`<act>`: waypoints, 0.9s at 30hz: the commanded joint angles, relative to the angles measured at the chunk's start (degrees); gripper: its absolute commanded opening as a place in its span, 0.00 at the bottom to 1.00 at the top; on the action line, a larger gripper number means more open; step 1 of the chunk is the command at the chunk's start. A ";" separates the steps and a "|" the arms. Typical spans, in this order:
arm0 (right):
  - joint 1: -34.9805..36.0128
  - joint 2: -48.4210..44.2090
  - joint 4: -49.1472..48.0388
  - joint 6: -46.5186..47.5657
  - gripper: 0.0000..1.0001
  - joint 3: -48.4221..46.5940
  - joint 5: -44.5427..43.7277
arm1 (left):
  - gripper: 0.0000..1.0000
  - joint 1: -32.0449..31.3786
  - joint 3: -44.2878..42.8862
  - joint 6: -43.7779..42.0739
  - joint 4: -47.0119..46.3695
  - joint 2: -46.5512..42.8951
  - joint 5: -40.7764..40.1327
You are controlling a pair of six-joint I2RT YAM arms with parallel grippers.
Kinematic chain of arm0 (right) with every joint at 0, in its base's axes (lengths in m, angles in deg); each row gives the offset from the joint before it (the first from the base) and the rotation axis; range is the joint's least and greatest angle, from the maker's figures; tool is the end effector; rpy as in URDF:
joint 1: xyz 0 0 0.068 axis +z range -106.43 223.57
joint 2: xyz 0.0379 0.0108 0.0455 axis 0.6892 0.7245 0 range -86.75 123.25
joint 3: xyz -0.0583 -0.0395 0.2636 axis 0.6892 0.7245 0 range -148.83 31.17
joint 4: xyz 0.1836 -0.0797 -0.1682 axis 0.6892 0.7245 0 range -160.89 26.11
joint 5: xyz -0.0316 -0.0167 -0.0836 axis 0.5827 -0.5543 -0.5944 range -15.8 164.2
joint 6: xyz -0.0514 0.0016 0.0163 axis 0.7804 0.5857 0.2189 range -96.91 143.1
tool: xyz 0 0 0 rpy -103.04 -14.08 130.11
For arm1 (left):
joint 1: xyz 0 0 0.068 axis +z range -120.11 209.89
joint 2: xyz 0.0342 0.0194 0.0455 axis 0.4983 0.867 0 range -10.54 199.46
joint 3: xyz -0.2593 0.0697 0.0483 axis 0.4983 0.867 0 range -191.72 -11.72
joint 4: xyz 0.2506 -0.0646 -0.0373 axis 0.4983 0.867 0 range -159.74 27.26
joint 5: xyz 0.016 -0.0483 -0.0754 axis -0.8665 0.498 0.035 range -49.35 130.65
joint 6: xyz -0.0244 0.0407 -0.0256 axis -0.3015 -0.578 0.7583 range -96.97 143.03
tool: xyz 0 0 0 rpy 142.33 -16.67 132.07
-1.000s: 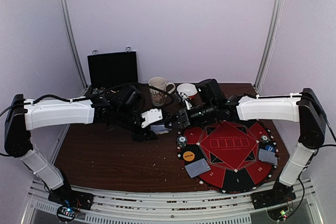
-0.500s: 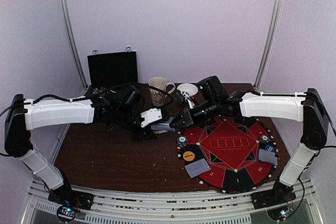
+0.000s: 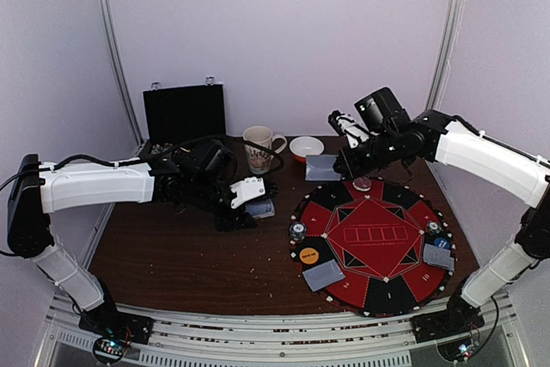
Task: Distribute texas hold em gaming equipment
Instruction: Pick up the poker card from the face-down deck piles, then flop the poker card in the community card area.
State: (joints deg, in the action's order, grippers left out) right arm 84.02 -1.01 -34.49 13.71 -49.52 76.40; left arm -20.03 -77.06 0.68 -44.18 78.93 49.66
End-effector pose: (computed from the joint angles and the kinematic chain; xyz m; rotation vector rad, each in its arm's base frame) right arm 0.2516 0.2164 0.3424 -0.6471 2.2524 0.4859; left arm 0.2123 -0.2609 0.2489 1.5109 1.9487 -0.4042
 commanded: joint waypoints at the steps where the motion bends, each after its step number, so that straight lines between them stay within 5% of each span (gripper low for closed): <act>1: 0.93 2.29 9.06 9.10 0.00 1.67 -27.32 | 0.46 0.21 -1.19 0.38 -2.20 -0.66 0.05; 7: 5.03 10.72 4.41 19.01 0.00 2.05 -40.01 | 0.46 0.25 -1.11 0.31 -2.08 -0.31 -0.01; 14: 10.19 17.55 1.87 21.44 0.00 9.08 -41.46 | 0.46 0.25 -0.93 0.20 -2.09 -0.36 0.02; 27: 14.57 18.67 -1.05 24.03 0.00 16.88 -22.38 | 0.46 0.23 -0.93 0.20 -2.08 -0.53 0.32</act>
State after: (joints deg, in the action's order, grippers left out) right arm 98.81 17.41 -34.92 35.78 -33.65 47.50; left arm -20.03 -77.08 0.68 -44.23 78.93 49.66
